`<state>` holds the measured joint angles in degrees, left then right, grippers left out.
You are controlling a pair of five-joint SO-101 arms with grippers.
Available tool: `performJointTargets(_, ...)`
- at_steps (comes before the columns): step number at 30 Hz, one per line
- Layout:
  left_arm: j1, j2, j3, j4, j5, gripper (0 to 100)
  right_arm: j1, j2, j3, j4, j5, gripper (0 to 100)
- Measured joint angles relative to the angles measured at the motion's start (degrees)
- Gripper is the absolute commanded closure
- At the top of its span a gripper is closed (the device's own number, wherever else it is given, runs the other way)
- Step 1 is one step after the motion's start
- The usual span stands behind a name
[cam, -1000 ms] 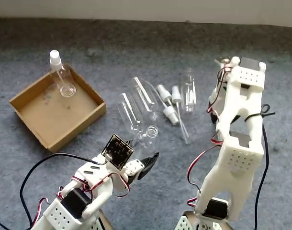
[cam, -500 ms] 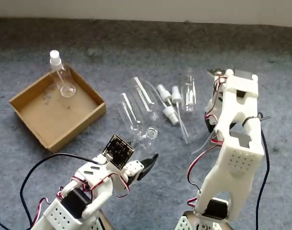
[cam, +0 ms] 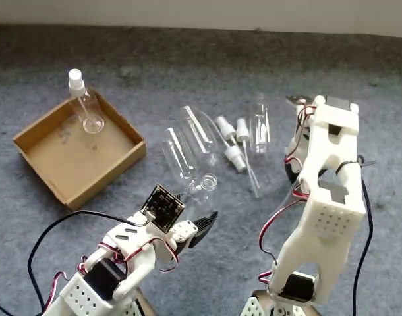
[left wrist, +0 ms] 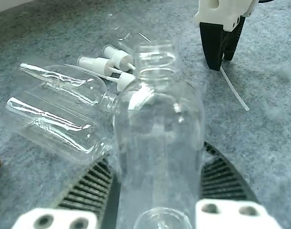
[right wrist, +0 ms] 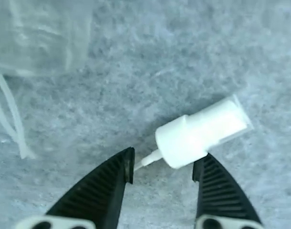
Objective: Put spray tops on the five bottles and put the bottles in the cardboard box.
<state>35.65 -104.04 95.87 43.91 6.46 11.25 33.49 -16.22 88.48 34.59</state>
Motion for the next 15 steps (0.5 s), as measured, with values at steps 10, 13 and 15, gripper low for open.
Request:
performJointTargets(10, 0.0, 0.0, 0.0, 0.0, 0.0, 97, 1.2, 0.0, 0.0, -5.1, 17.8, 81.5)
performJointTargets(13, 0.0, 0.0, 0.0, 0.0, 0.0, 97, 2.2, -0.4, 0.0, -5.6, 18.7, 81.3)
performJointTargets(15, 0.0, 0.0, 0.0, 0.0, 0.0, 97, 2.9, -1.6, -0.1, -5.3, 18.5, 81.1)
